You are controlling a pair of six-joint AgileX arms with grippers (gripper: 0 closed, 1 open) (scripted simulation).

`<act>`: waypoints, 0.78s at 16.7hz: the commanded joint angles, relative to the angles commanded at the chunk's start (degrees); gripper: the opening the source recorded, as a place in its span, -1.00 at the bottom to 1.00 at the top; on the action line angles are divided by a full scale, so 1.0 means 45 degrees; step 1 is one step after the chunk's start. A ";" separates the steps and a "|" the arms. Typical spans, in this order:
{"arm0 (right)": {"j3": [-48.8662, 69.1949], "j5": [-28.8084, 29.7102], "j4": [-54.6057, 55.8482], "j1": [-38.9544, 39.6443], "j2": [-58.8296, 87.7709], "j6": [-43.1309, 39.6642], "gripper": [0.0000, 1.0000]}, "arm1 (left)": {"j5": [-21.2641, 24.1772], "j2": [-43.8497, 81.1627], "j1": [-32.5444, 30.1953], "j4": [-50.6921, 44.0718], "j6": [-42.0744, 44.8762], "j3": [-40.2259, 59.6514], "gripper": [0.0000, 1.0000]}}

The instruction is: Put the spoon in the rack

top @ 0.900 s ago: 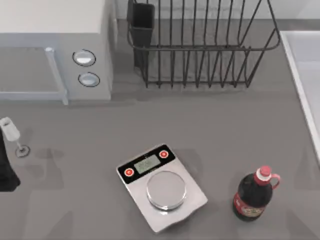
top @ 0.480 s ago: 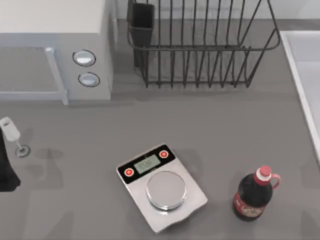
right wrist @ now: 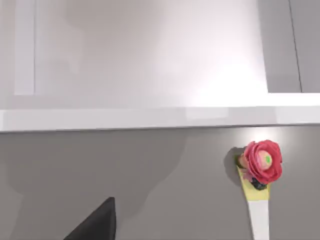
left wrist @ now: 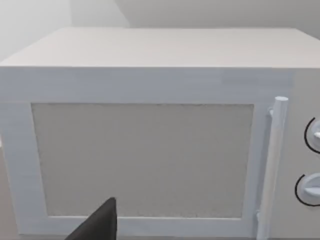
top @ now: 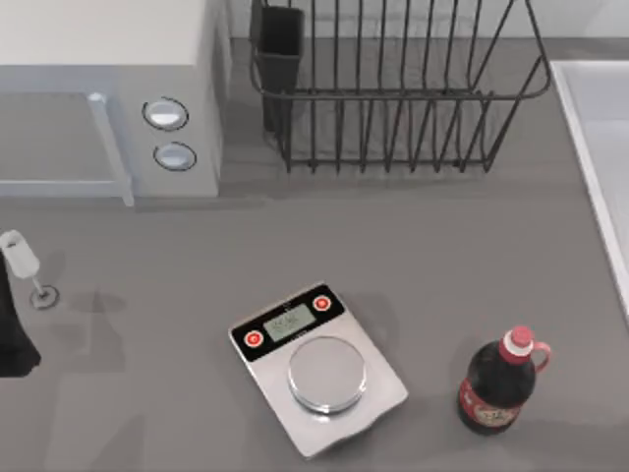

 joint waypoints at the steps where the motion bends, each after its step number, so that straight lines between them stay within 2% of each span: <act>1: 0.0665 -0.0005 -0.0793 -0.0458 0.1137 -0.0431 1.00 | 0.0000 0.0000 0.0000 0.0000 0.0000 0.0000 1.00; 7: 0.4026 0.0019 -0.4443 -0.2666 0.6201 -0.2530 1.00 | 0.0000 0.0000 0.0000 0.0000 0.0000 0.0000 1.00; 13: 0.5086 0.0031 -0.5415 -0.3305 0.7595 -0.3135 1.00 | 0.0000 0.0000 0.0000 0.0000 0.0000 0.0000 1.00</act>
